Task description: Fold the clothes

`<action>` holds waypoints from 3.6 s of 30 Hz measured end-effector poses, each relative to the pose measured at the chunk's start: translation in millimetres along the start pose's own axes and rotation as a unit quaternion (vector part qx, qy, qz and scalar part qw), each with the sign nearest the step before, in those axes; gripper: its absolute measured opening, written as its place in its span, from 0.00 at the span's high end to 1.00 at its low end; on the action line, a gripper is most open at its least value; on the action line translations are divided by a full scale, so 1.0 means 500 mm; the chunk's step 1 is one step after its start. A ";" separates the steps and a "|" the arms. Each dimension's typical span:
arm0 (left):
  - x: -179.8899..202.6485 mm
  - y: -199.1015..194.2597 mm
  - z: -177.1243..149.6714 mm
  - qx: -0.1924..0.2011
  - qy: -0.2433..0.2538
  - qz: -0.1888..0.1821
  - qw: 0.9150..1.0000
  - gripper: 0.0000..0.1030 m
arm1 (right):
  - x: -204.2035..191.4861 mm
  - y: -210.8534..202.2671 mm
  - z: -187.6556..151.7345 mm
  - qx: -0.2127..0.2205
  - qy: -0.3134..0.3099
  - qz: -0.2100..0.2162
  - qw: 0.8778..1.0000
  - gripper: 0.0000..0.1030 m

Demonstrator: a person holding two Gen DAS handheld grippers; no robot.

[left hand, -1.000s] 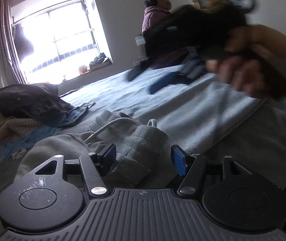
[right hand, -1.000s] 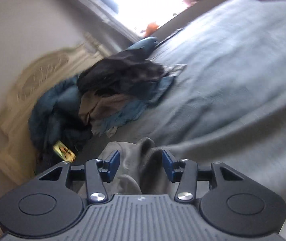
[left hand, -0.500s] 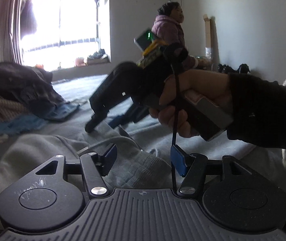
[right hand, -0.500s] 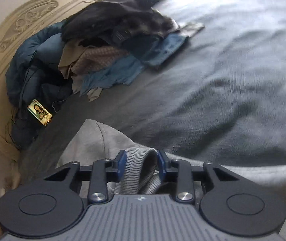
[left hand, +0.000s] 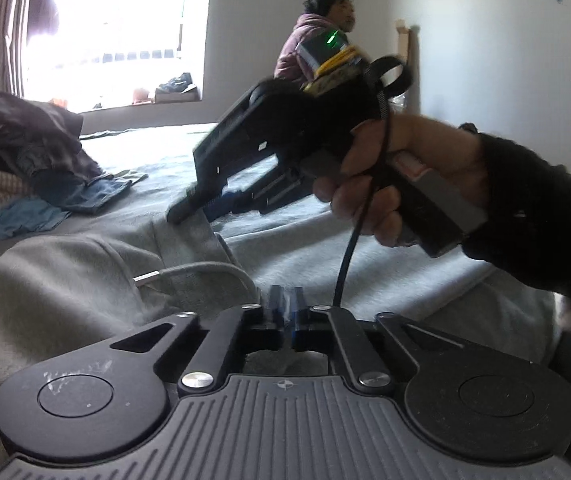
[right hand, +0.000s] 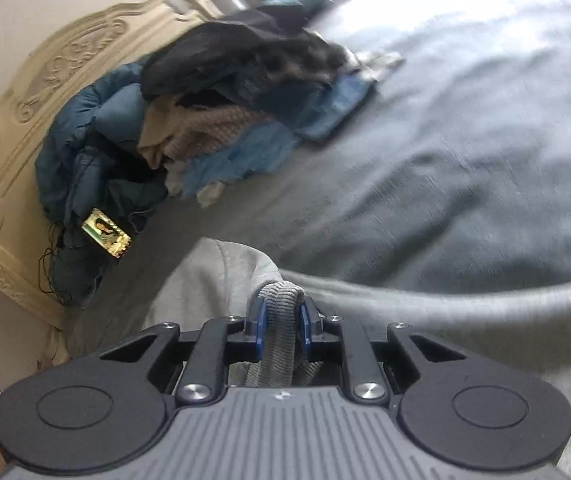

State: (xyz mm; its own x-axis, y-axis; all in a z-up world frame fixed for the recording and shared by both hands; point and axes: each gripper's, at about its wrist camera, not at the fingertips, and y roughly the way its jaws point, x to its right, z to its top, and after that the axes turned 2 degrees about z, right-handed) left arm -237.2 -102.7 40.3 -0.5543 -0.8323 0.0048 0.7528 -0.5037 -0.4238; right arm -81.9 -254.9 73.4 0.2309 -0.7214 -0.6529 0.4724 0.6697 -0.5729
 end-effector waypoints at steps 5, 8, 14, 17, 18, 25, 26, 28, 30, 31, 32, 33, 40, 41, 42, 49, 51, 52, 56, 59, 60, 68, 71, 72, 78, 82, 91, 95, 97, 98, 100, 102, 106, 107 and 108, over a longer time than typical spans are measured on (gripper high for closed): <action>-0.001 -0.013 -0.017 -0.003 0.019 -0.002 1.000 0.97 | 0.029 0.012 -0.011 -0.016 0.043 0.041 0.998 0.82; -0.019 -0.036 -0.017 0.010 -0.005 -0.017 1.000 0.81 | 0.028 -0.006 -0.021 -0.030 0.051 0.071 0.996 0.84; -0.065 -0.059 0.012 0.048 -0.054 -0.024 0.997 0.70 | 0.024 -0.043 -0.030 -0.022 0.022 0.052 0.998 0.86; -0.079 -0.023 0.029 0.037 -0.063 -0.001 0.997 0.70 | 0.042 -0.029 -0.033 -0.024 0.015 0.010 1.000 0.86; -0.080 -0.010 0.031 0.027 -0.064 0.005 0.998 0.70 | 0.048 -0.025 -0.035 -0.021 0.017 0.010 1.000 0.86; -0.078 0.063 0.004 -0.067 -0.073 0.030 0.995 0.70 | 0.036 -0.011 -0.044 0.001 -0.026 -0.013 1.000 0.85; -0.078 0.066 0.000 -0.069 -0.073 0.031 0.994 0.70 | 0.037 -0.021 -0.047 0.010 -0.023 -0.022 0.999 0.83; -0.073 0.068 -0.002 -0.067 -0.065 0.036 0.995 0.70 | 0.040 -0.040 -0.053 0.027 -0.017 -0.039 0.999 0.79; -0.070 0.071 -0.004 -0.066 -0.057 0.040 0.995 0.70 | 0.042 -0.059 -0.059 0.043 -0.012 -0.057 0.997 0.74; -0.072 0.072 -0.004 -0.066 -0.059 0.039 0.995 0.70 | 0.047 -0.070 -0.061 0.053 -0.003 -0.063 0.997 0.62; -0.075 0.071 -0.002 -0.066 -0.060 0.038 0.995 0.70 | 0.061 -0.084 -0.063 0.062 0.021 -0.060 0.996 0.55; -0.077 0.072 -0.002 -0.066 -0.061 0.037 0.995 0.70 | 0.077 -0.091 -0.065 0.064 0.048 -0.048 0.996 0.50; -0.070 0.066 -0.010 -0.060 -0.057 0.038 0.996 0.70 | 0.123 -0.038 -0.064 0.021 0.135 0.007 0.991 0.39; -0.070 0.067 -0.011 -0.059 -0.057 0.039 0.996 0.70 | 0.122 -0.026 -0.063 0.012 0.138 0.013 0.990 0.39; -0.071 0.068 -0.012 -0.056 -0.057 0.039 0.996 0.70 | 0.120 -0.015 -0.062 0.006 0.140 0.015 0.990 0.39; -0.085 0.063 -0.026 -0.040 -0.077 0.026 0.996 0.70 | 0.092 0.002 -0.087 -0.023 0.143 0.025 0.989 0.39; -0.087 0.063 -0.027 -0.038 -0.080 0.023 0.996 0.70 | 0.085 -0.001 -0.097 -0.025 0.143 0.028 0.989 0.39; -0.086 0.062 -0.028 -0.038 -0.081 0.023 0.996 0.70 | 0.082 0.002 -0.100 -0.026 0.142 0.028 0.989 0.39; -0.087 0.062 -0.027 -0.038 -0.085 0.023 0.995 0.70 | 0.052 0.021 -0.119 -0.030 0.119 0.032 0.992 0.39; -0.085 0.061 -0.030 -0.037 -0.086 0.023 0.995 0.70 | 0.036 0.004 -0.139 -0.031 0.092 0.036 0.995 0.41; -0.084 0.061 -0.030 -0.037 -0.083 0.023 0.996 0.70 | 0.037 -0.002 -0.146 -0.028 0.091 0.038 0.995 0.44; -0.074 0.048 -0.019 -0.032 -0.089 0.034 0.995 0.70 | 0.053 -0.008 -0.168 0.014 0.112 0.045 0.993 0.73; -0.058 0.035 -0.003 -0.031 -0.082 0.037 0.995 0.70 | 0.035 -0.034 -0.167 0.030 0.081 0.045 0.995 0.76; -0.051 0.036 0.004 -0.034 -0.078 0.037 0.996 0.70 | 0.029 -0.043 -0.164 0.033 0.072 0.042 0.996 0.76; -0.027 0.061 0.044 -0.033 -0.108 0.006 0.994 0.70 | 0.033 -0.110 -0.142 0.046 0.059 0.021 0.997 0.77; -0.006 0.055 0.055 -0.019 -0.114 -0.015 0.993 0.68 | 0.043 -0.165 -0.124 0.059 0.049 0.001 0.997 0.78; 0.000 -0.015 0.004 -0.045 -0.023 0.008 0.999 0.68 | 0.090 -0.232 -0.081 0.073 0.052 -0.048 0.995 0.80; 0.021 -0.068 -0.033 -0.043 0.086 0.089 0.991 0.67 | 0.105 -0.240 -0.074 0.076 0.058 -0.050 0.994 0.80; 0.027 -0.088 -0.045 -0.033 0.117 0.126 0.985 0.64 | 0.104 -0.242 -0.070 0.077 0.055 -0.049 0.994 0.80; 0.028 -0.096 -0.048 -0.028 0.126 0.146 0.981 0.61 | 0.103 -0.244 -0.068 0.079 0.054 -0.050 0.994 0.80; 0.028 -0.107 -0.055 -0.018 0.141 0.185 0.972 0.57 | 0.103 -0.250 -0.065 0.083 0.053 -0.051 0.994 0.80; 0.019 -0.095 -0.062 -0.023 0.142 0.214 0.966 0.52 | 0.104 -0.258 -0.062 0.087 0.053 -0.054 0.993 0.80; -0.016 -0.042 -0.075 -0.054 0.121 0.226 0.965 0.52 | 0.107 -0.279 -0.057 0.096 0.053 -0.062 0.992 0.80; -0.021 -0.029 -0.076 -0.060 0.120 0.228 0.964 0.52 | 0.107 -0.285 -0.057 0.099 0.053 -0.064 0.992 0.80; -0.023 -0.018 -0.077 -0.063 0.119 0.229 0.964 0.52 | 0.108 -0.292 -0.057 0.102 0.052 -0.066 0.991 0.80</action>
State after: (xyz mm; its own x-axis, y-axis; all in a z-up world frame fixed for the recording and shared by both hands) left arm -251.2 -79.5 9.1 -0.2517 -0.8769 -0.4095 0.8970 -0.0525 -0.4389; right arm -162.8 -386.6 107.7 0.0715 -0.7716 -0.6320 0.6574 0.5130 -0.5519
